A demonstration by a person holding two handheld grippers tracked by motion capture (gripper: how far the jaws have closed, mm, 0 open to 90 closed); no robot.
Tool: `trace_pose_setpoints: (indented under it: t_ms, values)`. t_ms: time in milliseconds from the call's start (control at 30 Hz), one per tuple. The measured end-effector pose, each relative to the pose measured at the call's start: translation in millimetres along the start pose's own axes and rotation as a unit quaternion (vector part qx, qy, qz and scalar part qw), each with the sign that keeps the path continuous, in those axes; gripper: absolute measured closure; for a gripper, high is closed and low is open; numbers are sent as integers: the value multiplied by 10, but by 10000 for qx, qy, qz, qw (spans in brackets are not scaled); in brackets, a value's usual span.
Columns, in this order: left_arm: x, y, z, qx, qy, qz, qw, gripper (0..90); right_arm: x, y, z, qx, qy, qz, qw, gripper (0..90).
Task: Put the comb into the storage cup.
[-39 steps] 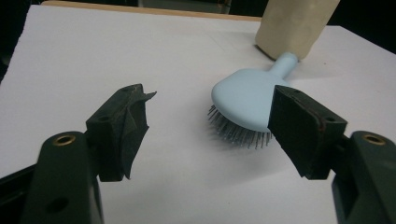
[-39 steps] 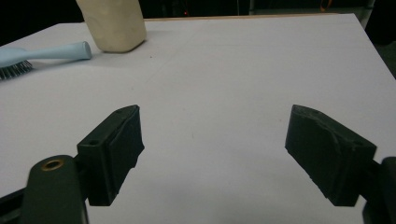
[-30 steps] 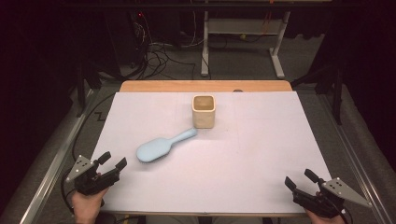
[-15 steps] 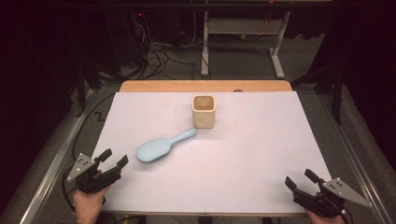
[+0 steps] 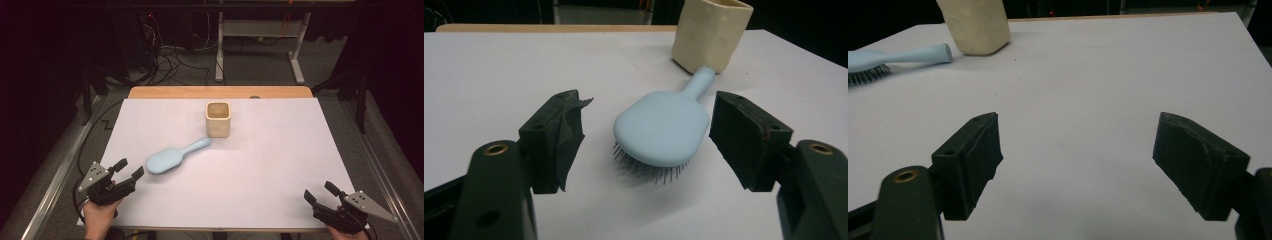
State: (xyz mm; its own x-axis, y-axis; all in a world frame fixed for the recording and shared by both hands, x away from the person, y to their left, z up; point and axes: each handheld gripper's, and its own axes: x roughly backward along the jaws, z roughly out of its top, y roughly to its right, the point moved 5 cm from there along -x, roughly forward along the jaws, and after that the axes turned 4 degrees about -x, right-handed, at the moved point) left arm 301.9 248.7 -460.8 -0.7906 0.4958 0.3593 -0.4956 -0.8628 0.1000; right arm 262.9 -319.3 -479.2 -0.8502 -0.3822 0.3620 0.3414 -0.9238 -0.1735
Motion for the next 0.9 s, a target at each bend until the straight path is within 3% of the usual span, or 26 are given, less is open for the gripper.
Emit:
trace_pose_setpoints:
  t_ms: [333,900]
  values:
    - [-49,52,45,-49,-47,51,10000,286,-6,-1,2,-7,-6,2,10000,198]
    - [-197,188,158,-158,-74,-198,9997,299,-1,3,3,-38,-12,2,10000,199]
